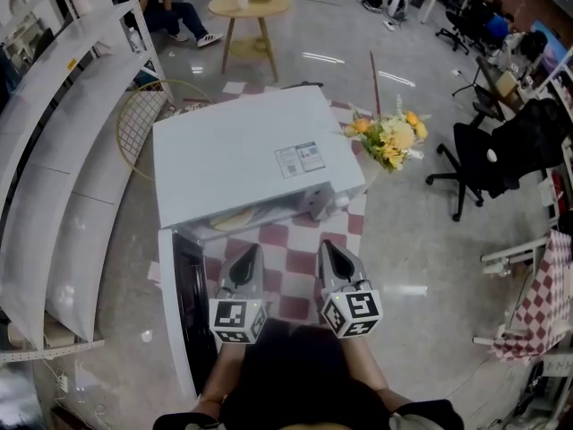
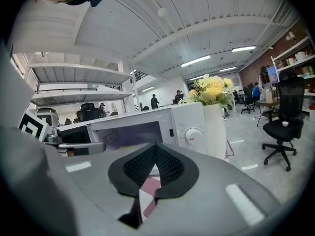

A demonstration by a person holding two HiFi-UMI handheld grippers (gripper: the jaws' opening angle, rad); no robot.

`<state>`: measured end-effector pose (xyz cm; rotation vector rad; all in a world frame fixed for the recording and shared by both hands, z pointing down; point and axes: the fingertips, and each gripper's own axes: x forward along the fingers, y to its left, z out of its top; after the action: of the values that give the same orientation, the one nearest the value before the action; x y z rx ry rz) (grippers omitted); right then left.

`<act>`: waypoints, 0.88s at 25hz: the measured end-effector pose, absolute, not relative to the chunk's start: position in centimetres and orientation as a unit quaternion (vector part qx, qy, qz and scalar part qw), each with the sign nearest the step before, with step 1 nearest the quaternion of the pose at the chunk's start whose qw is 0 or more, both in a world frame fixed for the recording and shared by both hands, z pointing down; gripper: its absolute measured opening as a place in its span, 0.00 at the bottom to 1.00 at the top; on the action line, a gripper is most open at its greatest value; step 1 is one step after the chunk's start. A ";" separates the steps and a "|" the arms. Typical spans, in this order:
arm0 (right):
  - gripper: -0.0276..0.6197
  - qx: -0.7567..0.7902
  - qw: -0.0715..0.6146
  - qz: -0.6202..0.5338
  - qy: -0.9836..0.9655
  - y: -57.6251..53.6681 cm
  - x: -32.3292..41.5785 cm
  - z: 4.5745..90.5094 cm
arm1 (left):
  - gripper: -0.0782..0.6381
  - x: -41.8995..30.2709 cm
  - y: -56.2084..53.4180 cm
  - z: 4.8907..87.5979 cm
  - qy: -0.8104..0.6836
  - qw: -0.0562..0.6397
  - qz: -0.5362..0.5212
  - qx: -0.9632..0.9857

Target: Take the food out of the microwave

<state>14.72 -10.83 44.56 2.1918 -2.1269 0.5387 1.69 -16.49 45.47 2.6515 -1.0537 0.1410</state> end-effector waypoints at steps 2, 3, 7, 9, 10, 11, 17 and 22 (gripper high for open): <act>0.04 0.706 0.024 0.172 -0.686 -11.1 14.7 44.5 | 0.12 1.6 -16.5 45.6 -0.365 0.145 0.049 0.918; 0.05 0.706 0.025 0.172 -0.686 -11.2 14.7 44.4 | 0.12 1.6 -16.6 45.6 -0.365 0.146 0.048 0.918; 0.04 0.701 0.027 0.172 -0.691 -11.9 14.5 44.5 | 0.12 1.2 -16.9 45.8 -0.371 0.146 0.049 0.916; 0.04 0.694 0.032 0.175 -0.697 -12.0 14.2 44.8 | 0.12 0.9 -17.0 45.8 -0.378 0.144 0.048 0.913; 0.04 0.690 0.034 0.176 -0.701 -12.2 14.0 44.9 | 0.12 0.7 -17.1 45.8 -0.382 0.143 0.046 0.912; 0.04 0.686 0.036 0.177 -0.705 -12.3 13.9 45.0 | 0.12 0.6 -17.2 45.8 -0.386 0.142 0.044 0.910; 0.04 0.659 0.043 0.185 -0.728 -12.8 12.9 45.6 | 0.12 0.1 -17.0 46.4 -0.415 0.157 0.034 0.896; 0.04 0.634 0.055 0.192 -0.747 -12.5 12.6 46.2 | 0.12 0.0 -16.4 47.1 -0.440 0.166 0.035 0.882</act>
<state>12.60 -12.55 46.17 1.9262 -2.2681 0.5817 0.01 -16.37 47.10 2.5104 -1.2521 0.0989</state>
